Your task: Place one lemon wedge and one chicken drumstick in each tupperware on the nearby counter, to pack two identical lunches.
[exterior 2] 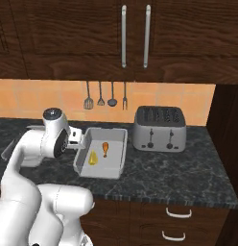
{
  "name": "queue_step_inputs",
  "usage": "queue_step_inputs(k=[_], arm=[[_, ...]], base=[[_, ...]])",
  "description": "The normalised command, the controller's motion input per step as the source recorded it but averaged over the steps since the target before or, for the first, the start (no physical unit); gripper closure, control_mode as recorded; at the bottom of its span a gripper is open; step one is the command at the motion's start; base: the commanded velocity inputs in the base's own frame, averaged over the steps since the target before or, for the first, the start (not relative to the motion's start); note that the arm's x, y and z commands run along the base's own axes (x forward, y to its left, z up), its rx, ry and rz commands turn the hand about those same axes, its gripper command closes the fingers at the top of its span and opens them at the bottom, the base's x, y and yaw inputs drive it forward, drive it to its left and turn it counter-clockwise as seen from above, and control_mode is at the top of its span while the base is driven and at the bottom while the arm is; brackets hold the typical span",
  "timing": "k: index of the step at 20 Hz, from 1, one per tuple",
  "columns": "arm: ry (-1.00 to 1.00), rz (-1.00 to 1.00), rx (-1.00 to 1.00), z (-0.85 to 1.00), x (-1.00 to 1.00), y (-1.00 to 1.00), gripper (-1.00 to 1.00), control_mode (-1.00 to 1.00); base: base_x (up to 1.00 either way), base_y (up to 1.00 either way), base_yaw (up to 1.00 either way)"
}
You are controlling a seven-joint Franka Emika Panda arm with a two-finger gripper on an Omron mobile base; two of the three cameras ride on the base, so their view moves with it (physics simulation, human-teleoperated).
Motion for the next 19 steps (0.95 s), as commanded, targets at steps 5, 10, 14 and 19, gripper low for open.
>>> queue_step_inputs(k=[5, 10, 14, 19], arm=[[-0.20, 0.02, 0.00, 0.26, -0.90, 0.11, -1.00, -1.00], [-0.05, 0.00, 0.00, 0.04, -0.59, 0.10, -1.00, -1.00], [-0.06, 0.00, -0.07, 0.00, -0.48, 0.25, -1.00, -1.00], [-0.18, 0.00, -0.23, -0.13, -0.11, 0.22, -1.00, -1.00]], base=[[0.00, 0.00, 0.00], [0.00, 0.00, 0.00], [0.00, 0.00, 0.00], [0.00, 0.00, 0.00]])
